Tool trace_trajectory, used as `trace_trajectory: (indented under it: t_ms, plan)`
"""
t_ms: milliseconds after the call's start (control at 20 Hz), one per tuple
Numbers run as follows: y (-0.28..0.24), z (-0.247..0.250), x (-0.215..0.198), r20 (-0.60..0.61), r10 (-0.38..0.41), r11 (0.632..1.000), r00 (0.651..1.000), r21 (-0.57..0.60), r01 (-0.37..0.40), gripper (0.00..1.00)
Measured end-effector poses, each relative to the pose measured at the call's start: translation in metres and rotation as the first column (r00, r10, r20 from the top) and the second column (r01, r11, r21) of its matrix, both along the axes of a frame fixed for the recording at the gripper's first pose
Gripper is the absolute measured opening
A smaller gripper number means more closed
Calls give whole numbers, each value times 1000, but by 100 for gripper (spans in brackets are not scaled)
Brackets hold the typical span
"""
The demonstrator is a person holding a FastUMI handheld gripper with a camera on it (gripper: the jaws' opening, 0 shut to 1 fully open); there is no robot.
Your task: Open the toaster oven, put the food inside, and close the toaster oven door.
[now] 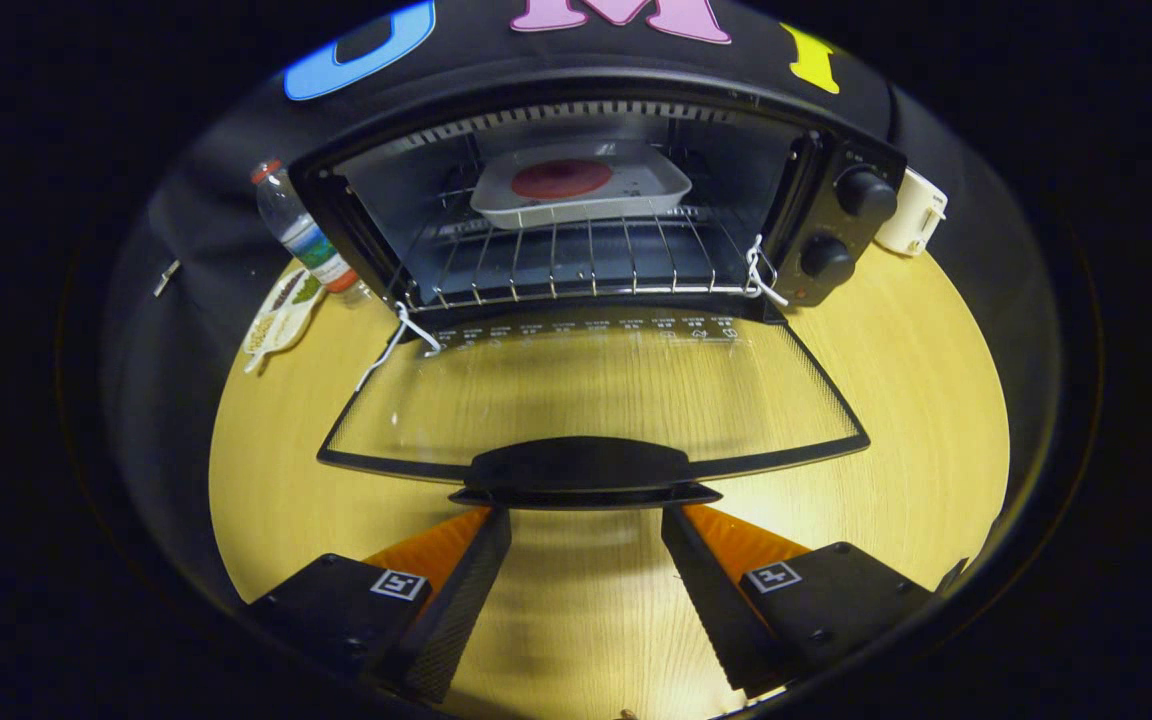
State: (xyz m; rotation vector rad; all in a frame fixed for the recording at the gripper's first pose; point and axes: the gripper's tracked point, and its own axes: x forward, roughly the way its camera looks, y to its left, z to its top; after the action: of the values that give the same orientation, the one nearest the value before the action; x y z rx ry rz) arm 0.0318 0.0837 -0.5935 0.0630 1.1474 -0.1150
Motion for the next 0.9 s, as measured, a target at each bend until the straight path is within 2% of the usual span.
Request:
trace_trajectory:
  t_ms: [300, 500, 650, 900]
  plan:
    - [17, 56, 36, 202, 10, 999, 979, 29, -16, 99]
    - [20, 61, 28, 198, 63, 998, 978, 5, -65, 99]
    - [19, 60, 21, 201, 71, 997, 977, 17, -76, 99]
    - [-4, 98, 15, 286, 61, 998, 956, 12, -68, 99]
